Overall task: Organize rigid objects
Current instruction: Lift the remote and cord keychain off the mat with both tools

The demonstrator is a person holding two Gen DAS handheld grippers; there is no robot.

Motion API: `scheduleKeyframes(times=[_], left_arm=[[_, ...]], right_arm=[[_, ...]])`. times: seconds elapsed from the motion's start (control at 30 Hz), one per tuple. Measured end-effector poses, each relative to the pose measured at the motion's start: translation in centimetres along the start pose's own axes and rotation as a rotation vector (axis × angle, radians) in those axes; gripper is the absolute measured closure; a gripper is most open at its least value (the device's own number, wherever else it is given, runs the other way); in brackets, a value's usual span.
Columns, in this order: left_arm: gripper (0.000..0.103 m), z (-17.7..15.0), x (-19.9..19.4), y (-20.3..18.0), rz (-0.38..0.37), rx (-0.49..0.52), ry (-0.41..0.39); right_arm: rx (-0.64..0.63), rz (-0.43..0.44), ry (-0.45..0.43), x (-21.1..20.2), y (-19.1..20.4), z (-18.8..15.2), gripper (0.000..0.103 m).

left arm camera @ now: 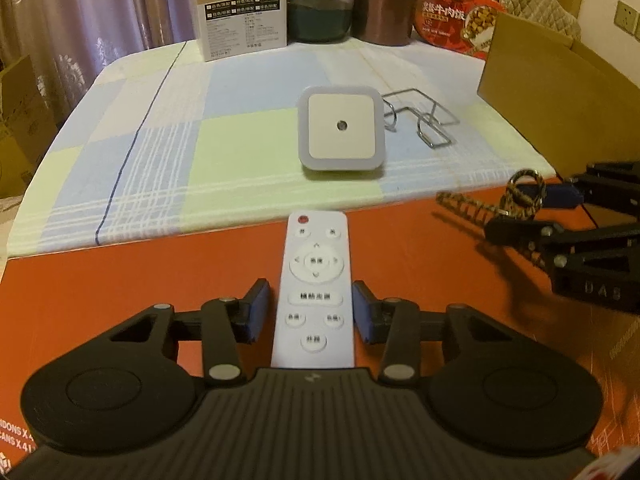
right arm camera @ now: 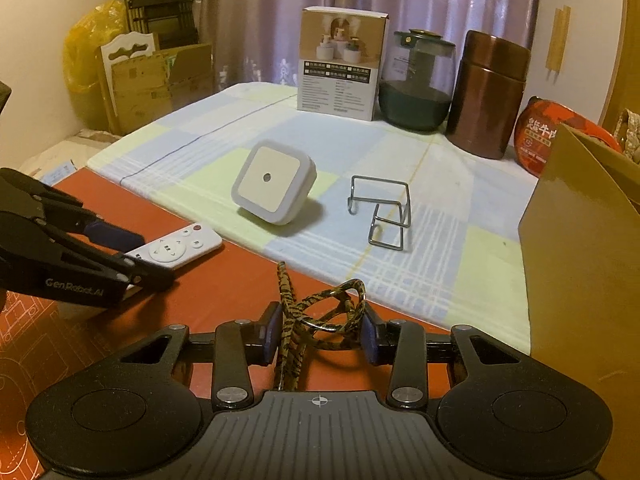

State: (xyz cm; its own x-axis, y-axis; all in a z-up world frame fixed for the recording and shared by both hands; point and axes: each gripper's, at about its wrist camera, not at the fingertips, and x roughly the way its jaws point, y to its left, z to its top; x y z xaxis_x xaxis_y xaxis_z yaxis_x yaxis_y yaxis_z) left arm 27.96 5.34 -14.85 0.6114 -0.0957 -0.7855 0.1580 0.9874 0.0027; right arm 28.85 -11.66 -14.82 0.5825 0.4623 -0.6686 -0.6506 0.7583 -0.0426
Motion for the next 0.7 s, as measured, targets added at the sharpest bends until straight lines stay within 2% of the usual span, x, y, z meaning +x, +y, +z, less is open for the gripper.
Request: scheduleKeyframes(times=[0.3,0.47,0.7], left_arm=[[0.07,-0.2,-0.3,-0.2,-0.003,-0.006,0.004],[0.07,0.1,-1.3,-0.4,0.002,-0.021,-0.053],[0.07,0.6,-2.4,-0.3,0.005,-0.043,-0.093]], right_arm=[[0.02,0.001,-0.002,-0.1,-0.4,0.1,0.066],[0.03,0.001,-0.013,-0.4,-0.4,0.4,0.066],[0.064,-0.009,-0.049,-1.2,-0.7,1.0,0.066]])
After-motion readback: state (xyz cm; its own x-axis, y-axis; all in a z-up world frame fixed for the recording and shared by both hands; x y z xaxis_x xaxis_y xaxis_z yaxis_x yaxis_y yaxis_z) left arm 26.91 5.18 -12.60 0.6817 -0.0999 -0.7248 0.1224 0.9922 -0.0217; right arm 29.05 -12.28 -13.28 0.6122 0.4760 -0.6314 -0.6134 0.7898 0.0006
